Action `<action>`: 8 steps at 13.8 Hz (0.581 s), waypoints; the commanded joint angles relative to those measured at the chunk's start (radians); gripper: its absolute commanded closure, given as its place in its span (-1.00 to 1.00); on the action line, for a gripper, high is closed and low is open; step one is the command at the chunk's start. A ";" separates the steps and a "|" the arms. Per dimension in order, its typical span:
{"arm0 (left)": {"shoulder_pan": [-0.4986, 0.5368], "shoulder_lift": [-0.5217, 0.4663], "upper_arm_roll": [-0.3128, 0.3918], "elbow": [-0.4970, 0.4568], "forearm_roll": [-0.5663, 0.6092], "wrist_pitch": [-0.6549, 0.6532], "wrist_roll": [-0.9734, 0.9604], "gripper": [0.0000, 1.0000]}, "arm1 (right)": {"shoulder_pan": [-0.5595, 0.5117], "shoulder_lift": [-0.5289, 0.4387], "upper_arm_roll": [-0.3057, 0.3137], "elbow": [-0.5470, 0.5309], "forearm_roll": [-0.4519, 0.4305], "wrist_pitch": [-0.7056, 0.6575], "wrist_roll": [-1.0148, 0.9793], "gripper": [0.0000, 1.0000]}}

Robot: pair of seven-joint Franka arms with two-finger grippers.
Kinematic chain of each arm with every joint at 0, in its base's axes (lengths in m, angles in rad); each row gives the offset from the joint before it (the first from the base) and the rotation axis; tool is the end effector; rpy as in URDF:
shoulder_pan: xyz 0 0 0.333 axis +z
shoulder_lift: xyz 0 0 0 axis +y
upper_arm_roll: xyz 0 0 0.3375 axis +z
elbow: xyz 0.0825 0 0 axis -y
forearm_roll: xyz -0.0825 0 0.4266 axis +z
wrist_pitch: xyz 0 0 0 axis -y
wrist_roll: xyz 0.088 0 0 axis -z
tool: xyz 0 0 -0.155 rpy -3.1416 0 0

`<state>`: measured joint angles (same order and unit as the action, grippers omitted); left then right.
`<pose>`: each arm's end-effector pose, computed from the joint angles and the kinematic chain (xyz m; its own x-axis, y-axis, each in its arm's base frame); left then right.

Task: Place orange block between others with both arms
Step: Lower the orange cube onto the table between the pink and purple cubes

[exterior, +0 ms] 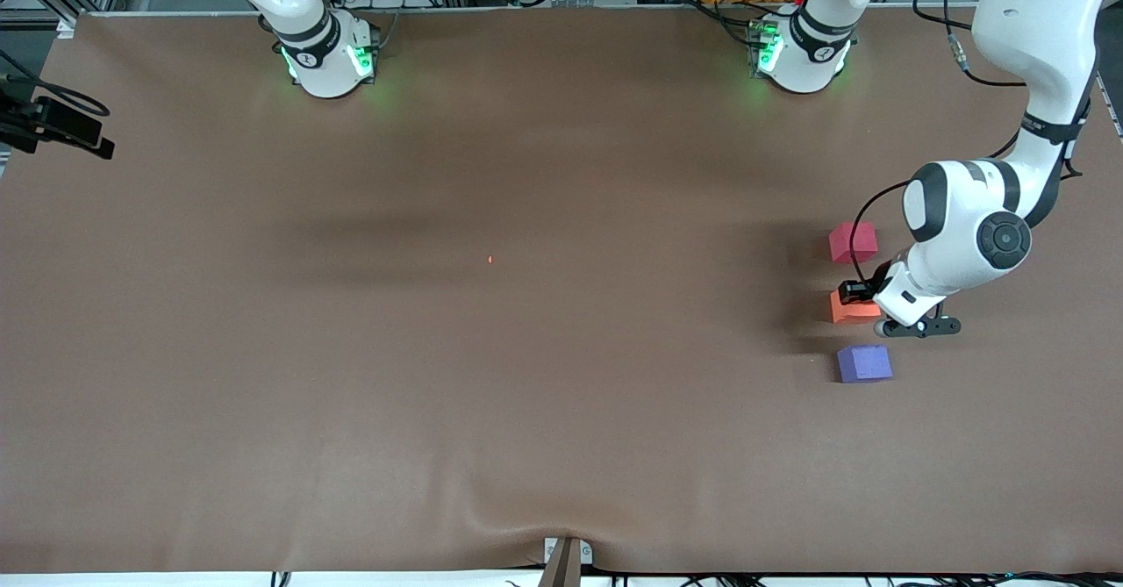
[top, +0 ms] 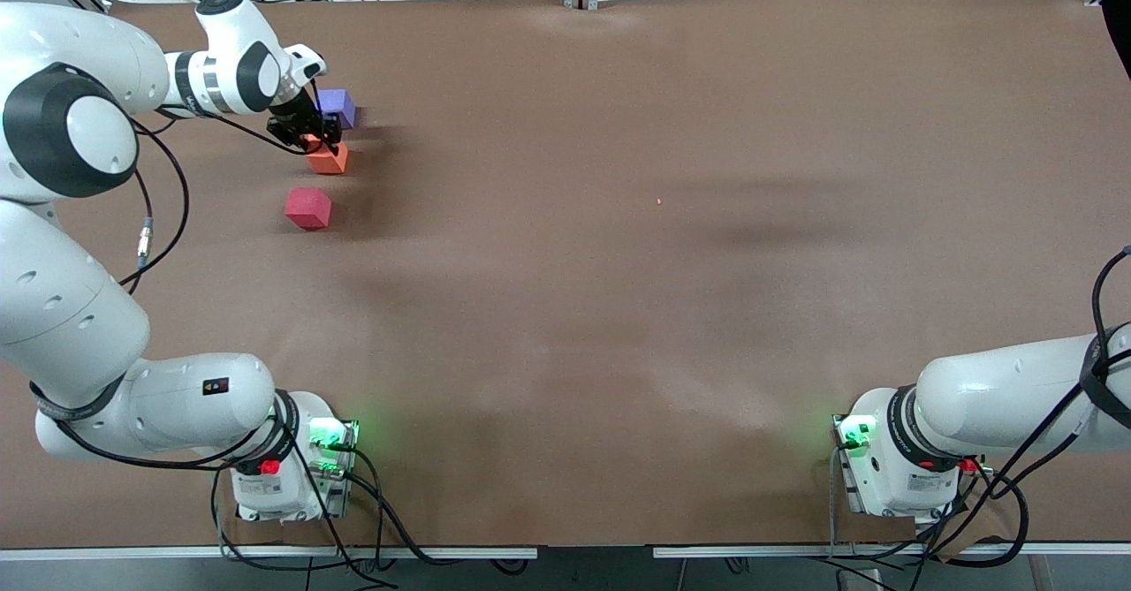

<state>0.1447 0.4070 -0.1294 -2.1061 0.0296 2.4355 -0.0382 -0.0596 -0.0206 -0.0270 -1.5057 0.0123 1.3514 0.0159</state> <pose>0.6032 0.0074 0.1544 0.9965 0.0376 -0.0747 0.0399 -0.9987 0.0308 0.5581 -0.0465 0.6255 0.9861 -0.0988 -0.1335 -0.1011 -0.9948 -0.0107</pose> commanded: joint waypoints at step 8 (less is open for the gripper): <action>0.012 0.006 -0.006 0.003 0.007 0.011 0.017 0.27 | -0.002 0.001 0.002 0.004 -0.011 -0.003 0.002 -1.00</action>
<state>0.1452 0.4070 -0.1291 -2.1061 0.0296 2.4355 -0.0382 -0.0596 -0.0206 -0.0270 -1.5057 0.0123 1.3514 0.0159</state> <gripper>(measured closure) 0.493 0.000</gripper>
